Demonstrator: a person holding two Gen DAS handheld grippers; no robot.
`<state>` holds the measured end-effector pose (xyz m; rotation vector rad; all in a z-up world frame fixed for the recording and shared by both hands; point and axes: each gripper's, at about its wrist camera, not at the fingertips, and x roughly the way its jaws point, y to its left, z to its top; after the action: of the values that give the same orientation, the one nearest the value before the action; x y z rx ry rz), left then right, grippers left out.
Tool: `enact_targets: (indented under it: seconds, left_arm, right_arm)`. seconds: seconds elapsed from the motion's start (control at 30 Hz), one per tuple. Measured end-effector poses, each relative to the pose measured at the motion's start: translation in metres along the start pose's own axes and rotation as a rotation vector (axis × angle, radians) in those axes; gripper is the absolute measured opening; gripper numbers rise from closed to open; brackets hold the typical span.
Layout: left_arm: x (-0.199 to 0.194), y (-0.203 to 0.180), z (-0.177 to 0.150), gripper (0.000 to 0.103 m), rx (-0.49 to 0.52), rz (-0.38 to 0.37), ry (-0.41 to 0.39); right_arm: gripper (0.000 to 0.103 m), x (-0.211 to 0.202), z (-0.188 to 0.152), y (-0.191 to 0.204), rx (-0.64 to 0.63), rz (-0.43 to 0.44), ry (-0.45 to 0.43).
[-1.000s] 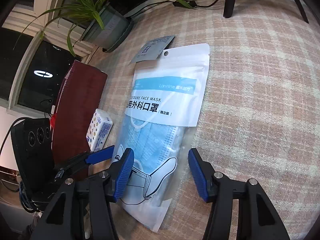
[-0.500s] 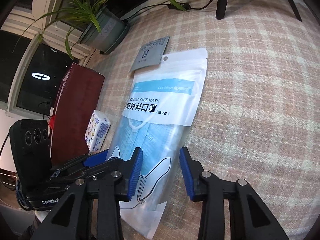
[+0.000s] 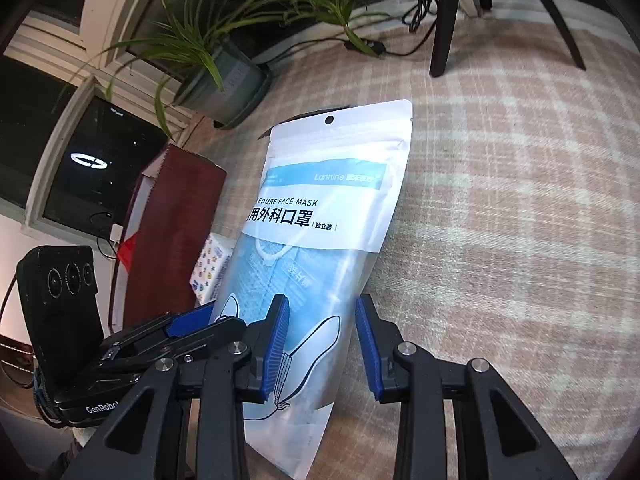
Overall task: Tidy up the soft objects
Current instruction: 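Close the left gripper on the face-mask bag and lift it, then carry the face-mask bag with the left gripper into the box and release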
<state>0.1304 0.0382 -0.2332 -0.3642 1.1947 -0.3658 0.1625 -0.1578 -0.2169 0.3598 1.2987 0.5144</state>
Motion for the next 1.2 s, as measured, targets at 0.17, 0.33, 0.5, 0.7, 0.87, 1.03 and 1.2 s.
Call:
enact_targets:
  seconds: [0.17, 0.33, 0.5, 0.7, 0.87, 1.03, 1.2]
  left_arm:
    - [-0.008, -0.009, -0.003, 0.048, 0.009, -0.016, -0.015]
    - [-0.023, -0.010, -0.008, 0.048, 0.005, -0.032, -0.036]
    - [-0.046, -0.010, -0.010, 0.048, -0.001, -0.033, -0.081]
    - [-0.082, 0.001, -0.014, 0.048, -0.025, -0.026, -0.145]
    - [-0.111, 0.015, -0.018, 0.048, -0.057, -0.018, -0.191]
    - [-0.139, 0.032, -0.021, 0.048, -0.091, 0.006, -0.236]
    - [-0.166, 0.059, -0.027, 0.048, -0.133, 0.030, -0.270]
  right_arm:
    - [0.031, -0.016, -0.003, 0.005, -0.002, -0.002, -0.023]
    - [0.031, -0.029, -0.007, 0.016, -0.012, -0.002, -0.044]
    - [0.031, -0.039, -0.006, 0.037, -0.046, 0.008, -0.067]
    - [0.031, -0.043, -0.004, 0.072, -0.100, 0.027, -0.082]
    - [0.031, -0.042, -0.005, 0.107, -0.152, 0.049, -0.085]
    - [0.031, -0.032, -0.003, 0.143, -0.205, 0.077, -0.076]
    - [0.031, -0.014, -0.001, 0.178, -0.259, 0.095, -0.055]
